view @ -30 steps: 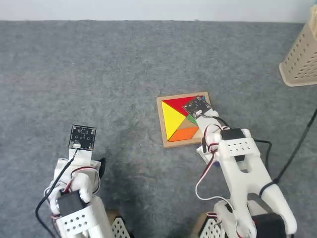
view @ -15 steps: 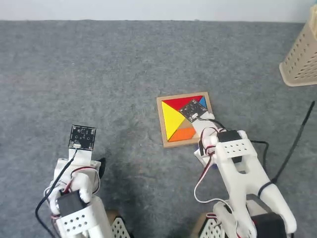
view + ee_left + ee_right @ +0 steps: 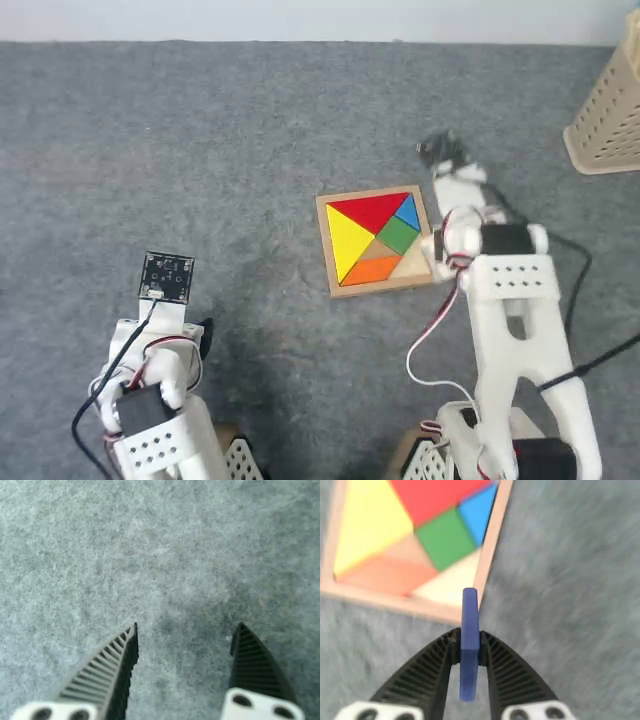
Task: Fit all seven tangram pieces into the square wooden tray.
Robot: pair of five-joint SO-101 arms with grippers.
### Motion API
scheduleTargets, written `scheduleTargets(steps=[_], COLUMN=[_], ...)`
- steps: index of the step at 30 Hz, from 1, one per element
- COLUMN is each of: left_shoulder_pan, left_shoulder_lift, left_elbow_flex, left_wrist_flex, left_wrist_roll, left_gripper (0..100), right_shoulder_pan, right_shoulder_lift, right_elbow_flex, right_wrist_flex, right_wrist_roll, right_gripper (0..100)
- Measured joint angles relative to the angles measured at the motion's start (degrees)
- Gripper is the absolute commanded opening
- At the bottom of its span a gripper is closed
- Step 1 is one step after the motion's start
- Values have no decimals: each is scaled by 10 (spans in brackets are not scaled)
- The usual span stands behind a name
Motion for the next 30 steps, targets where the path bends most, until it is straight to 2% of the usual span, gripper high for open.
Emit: scheduleTargets(steps=[6,11,17,25,30], left_shoulder_pan=[0,0,0,0,0], left_shoulder_lift=[0,0,0,0,0], left_elbow_flex=[0,0,0,0,0], left_wrist_flex=[0,0,0,0,0], left_wrist_roll=[0,0,0,0,0], left_gripper=[280,280,280,280,280], right_shoulder_pan=[-12,-31,-83,-128,-134], right_shoulder_lift=[154,282,304,374,418], right_elbow_flex=[-136,-215,-267,-283,-333], right_wrist_flex=[37,59,94,89,131], right_wrist_roll=[-74,-202,-397,-561,-636], right_gripper=[6,7,10,11,10])
